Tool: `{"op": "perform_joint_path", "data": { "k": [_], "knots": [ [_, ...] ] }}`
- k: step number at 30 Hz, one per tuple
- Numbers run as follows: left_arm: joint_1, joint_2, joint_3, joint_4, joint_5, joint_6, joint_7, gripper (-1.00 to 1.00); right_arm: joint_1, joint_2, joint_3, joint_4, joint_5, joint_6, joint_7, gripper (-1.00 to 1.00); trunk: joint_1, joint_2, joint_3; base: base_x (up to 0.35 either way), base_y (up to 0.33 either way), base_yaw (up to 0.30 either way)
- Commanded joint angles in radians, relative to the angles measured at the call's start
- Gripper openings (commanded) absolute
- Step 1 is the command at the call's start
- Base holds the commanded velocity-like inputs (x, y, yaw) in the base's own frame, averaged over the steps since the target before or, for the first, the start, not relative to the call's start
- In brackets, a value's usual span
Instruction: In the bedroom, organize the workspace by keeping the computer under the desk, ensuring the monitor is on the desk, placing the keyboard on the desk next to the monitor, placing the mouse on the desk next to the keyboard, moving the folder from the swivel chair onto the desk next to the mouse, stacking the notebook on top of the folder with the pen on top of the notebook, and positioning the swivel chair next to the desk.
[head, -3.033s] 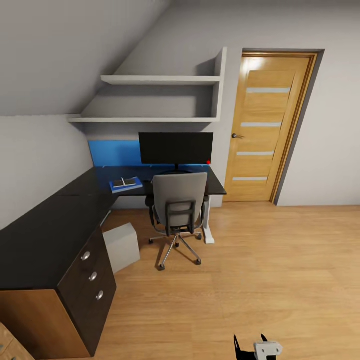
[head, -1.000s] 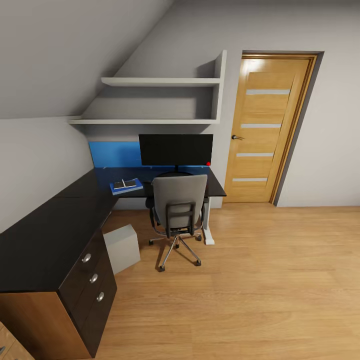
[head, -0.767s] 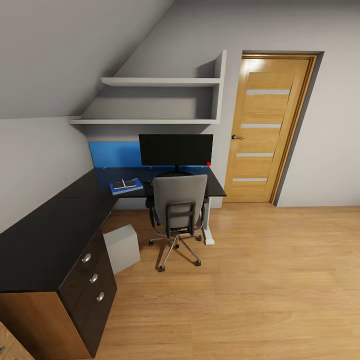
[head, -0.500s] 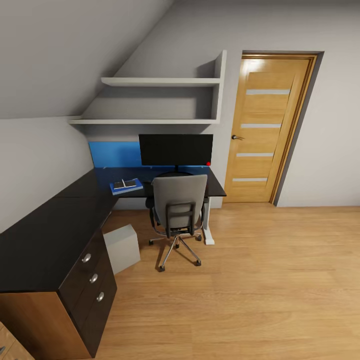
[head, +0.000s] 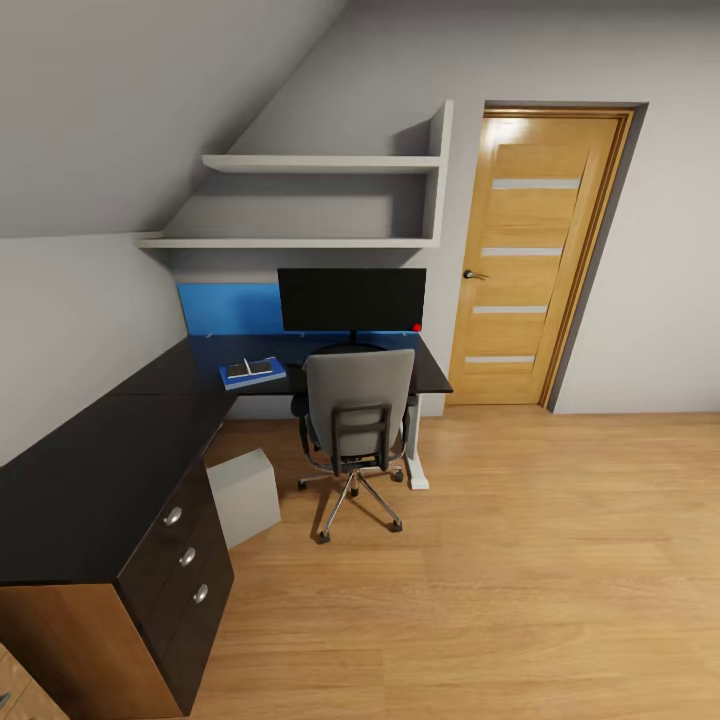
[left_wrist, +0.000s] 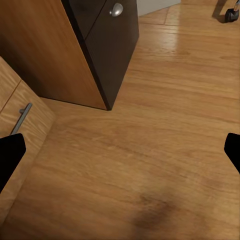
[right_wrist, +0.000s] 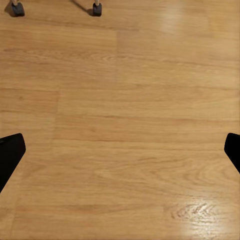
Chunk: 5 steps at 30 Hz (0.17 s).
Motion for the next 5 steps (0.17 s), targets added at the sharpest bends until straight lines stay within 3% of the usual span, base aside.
{"op": "perform_joint_path", "data": {
  "k": [1, 5],
  "knots": [
    [0.0, 0.0, -0.008, 0.0, 0.0, -0.001, 0.01, 1.0, -0.001, 0.0, -0.008, 0.002, 0.011, -0.004, -0.005, 1.0, 0.0, -0.001, -0.001, 0.0, 0.0, 0.0],
    [-0.001, 0.0, -0.008, 0.0, 0.0, -0.001, 0.01, 1.0, -0.001, -0.001, -0.008, 0.002, 0.011, -0.003, -0.005, 1.0, 0.0, -0.001, -0.001, 0.0, 0.0, 0.0]
  ]
}}
